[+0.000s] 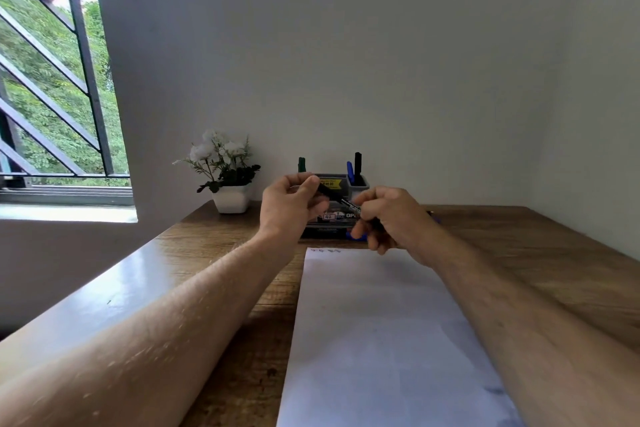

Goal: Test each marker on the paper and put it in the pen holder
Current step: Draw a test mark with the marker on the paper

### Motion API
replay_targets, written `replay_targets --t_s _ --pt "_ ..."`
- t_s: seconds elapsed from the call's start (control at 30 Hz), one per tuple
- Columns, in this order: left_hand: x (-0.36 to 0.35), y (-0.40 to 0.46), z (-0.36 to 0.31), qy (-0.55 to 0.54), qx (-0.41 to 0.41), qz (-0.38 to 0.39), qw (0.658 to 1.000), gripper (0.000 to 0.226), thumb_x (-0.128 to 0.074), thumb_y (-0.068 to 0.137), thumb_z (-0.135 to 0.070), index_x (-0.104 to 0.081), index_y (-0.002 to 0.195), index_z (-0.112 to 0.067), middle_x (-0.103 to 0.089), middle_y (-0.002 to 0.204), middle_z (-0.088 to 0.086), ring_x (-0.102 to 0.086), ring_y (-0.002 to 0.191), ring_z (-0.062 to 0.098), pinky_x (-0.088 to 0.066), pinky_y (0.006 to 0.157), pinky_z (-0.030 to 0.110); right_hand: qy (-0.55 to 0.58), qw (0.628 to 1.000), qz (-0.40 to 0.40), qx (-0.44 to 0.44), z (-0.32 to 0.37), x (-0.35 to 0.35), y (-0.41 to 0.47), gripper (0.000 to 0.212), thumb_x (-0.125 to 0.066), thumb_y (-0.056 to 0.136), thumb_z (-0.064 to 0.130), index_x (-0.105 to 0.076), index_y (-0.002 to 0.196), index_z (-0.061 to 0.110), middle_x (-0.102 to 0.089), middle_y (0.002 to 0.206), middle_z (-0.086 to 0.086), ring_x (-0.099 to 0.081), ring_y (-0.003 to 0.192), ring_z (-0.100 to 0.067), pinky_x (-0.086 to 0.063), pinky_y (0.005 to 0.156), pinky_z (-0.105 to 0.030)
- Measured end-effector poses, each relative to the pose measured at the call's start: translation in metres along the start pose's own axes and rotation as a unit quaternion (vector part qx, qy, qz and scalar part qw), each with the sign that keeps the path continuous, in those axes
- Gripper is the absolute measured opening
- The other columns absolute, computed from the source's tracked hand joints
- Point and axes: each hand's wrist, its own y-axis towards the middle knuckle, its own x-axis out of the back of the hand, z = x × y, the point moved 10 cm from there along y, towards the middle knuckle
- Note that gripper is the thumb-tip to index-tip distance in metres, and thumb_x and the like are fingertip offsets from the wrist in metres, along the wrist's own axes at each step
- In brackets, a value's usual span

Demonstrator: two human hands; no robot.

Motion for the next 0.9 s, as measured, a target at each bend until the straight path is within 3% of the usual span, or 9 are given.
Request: replay_targets --t_s 0.07,0.23,0.37,0.53,0.7,0.9 --pt "-0.003 -0.001 -0.002 0.009 -0.008 0.015 1.0 0.008 -0.062 0.096 -0.015 -0.066 0.102 -0.011 -0.073 0.09 0.008 -0.07 0.076 0.012 -0.061 0.073 0.027 -0.021 1.0 0.021 0.006 0.001 -0.007 0.0 0.01 -0.056 0.097 0.015 -0.062 0.106 0.014 -0.068 0.062 -0.008 -0.047 0.036 -0.016 -0.037 0.038 -0.022" --pt "-0.013 -0.007 -0.008 0.016 -0.023 0.058 0.998 0.01 -0.063 0.095 -0.012 -0.066 0.104 -0.009 -0.074 0.081 0.006 -0.07 0.071 0.015 -0.061 0.065 0.026 -0.025 0.999 0.043 0.003 -0.001 -0.014 0.0 0.036 -0.056 0.097 0.045 -0.067 0.115 0.016 -0.06 0.056 -0.004 -0.036 0.037 -0.012 -0.031 0.038 -0.021" --pt "-0.012 -0.008 -0.009 0.014 -0.023 0.056 0.998 0.013 -0.067 0.092 -0.017 -0.067 0.1 -0.007 -0.074 0.086 0.014 -0.07 0.075 0.023 -0.062 0.065 0.029 -0.037 0.998 0.042 0.019 0.003 -0.015 0.0 0.041 -0.052 0.099 0.047 -0.069 0.113 0.012 -0.06 0.059 -0.005 -0.037 0.037 -0.013 -0.033 0.039 -0.022" --pt "-0.015 -0.013 -0.013 0.014 -0.03 0.063 0.997 0.004 -0.067 0.092 -0.013 -0.067 0.092 -0.01 -0.073 0.069 0.003 -0.068 0.059 0.012 -0.056 0.053 0.021 -0.046 0.997 0.06 0.013 0.001 -0.019 -0.001 0.038 -0.049 0.102 0.039 -0.07 0.107 0.008 -0.06 0.059 -0.004 -0.04 0.041 -0.015 -0.036 0.041 -0.024" --pt "-0.013 -0.011 -0.014 0.005 -0.033 0.063 0.997 0.009 -0.068 0.091 -0.016 -0.069 0.097 -0.01 -0.074 0.076 0.004 -0.068 0.066 0.011 -0.059 0.061 0.022 -0.061 0.998 0.023 0.02 0.005 -0.014 -0.001 0.042 -0.052 0.1 0.046 -0.072 0.088 0.011 -0.047 0.052 -0.003 -0.031 0.037 -0.011 -0.028 0.042 -0.022" --pt "-0.017 -0.012 -0.014 -0.001 -0.03 0.069 0.997 0.015 -0.069 0.09 -0.021 -0.07 0.1 -0.009 -0.076 0.085 0.008 -0.072 0.077 0.016 -0.06 0.067 0.025 -0.084 0.994 -0.036 0.054 0.014 0.002 -0.002 0.043 -0.061 0.091 0.052 -0.074 0.07 0.017 -0.047 0.047 -0.002 -0.036 0.038 -0.012 -0.033 0.046 -0.024"
